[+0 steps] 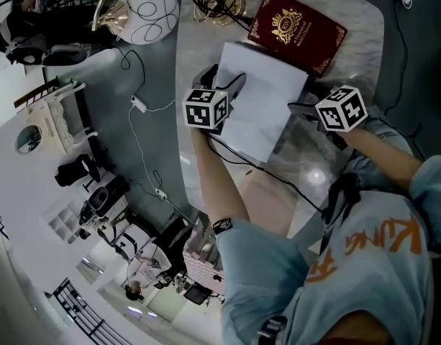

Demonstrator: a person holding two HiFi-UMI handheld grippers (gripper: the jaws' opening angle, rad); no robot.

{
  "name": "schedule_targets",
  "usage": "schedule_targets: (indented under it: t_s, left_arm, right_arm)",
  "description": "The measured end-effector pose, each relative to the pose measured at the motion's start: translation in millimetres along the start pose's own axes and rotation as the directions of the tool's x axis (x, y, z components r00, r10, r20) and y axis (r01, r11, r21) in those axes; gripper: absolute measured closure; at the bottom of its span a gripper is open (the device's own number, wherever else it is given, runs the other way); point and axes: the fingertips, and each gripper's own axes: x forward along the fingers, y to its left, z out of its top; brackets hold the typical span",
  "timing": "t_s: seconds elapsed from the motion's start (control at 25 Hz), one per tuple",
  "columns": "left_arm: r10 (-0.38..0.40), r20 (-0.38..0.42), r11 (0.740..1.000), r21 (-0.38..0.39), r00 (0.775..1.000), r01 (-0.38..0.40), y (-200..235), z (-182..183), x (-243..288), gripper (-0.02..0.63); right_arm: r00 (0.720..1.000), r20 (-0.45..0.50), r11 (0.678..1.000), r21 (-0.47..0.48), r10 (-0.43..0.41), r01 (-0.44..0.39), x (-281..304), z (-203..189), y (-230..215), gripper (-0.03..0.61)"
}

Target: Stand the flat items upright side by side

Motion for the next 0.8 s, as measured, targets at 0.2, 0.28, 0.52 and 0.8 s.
schedule_targets:
  t_s: [0.2,0.28,0.52,0.8]
  left_arm:
    - [-0.074,-0.078,0.997,0.011,0.994,0.075,11.1,-8.5,16.8,0.214]
    - [-0.130,-0.097,0.992,-0.011,0.987,0.129,12.2,-9.2,20.8,0.204]
    - [-0.248,-0.115,0.967,-0.083,0.962,0.239,13.4,-13.4,30.4,0.181]
    - [-0.239,-0.039,0.965,-0.123,0.970,0.232,10.2,-13.7,29.8,0.211]
  right_arm:
    - [1.000,0.004,0.996,0.090,-0.009,0.008,5.8,1.0,-5.1,0.221]
    - [1.000,0.001,0.994,0.112,-0.007,0.007,9.1,1.4,-6.6,0.221]
    - [1.000,0.000,0.988,0.151,-0.027,0.027,12.8,2.6,-10.9,0.236]
    - [0.999,-0.003,0.986,0.163,-0.037,0.037,13.8,4.2,-13.6,0.242]
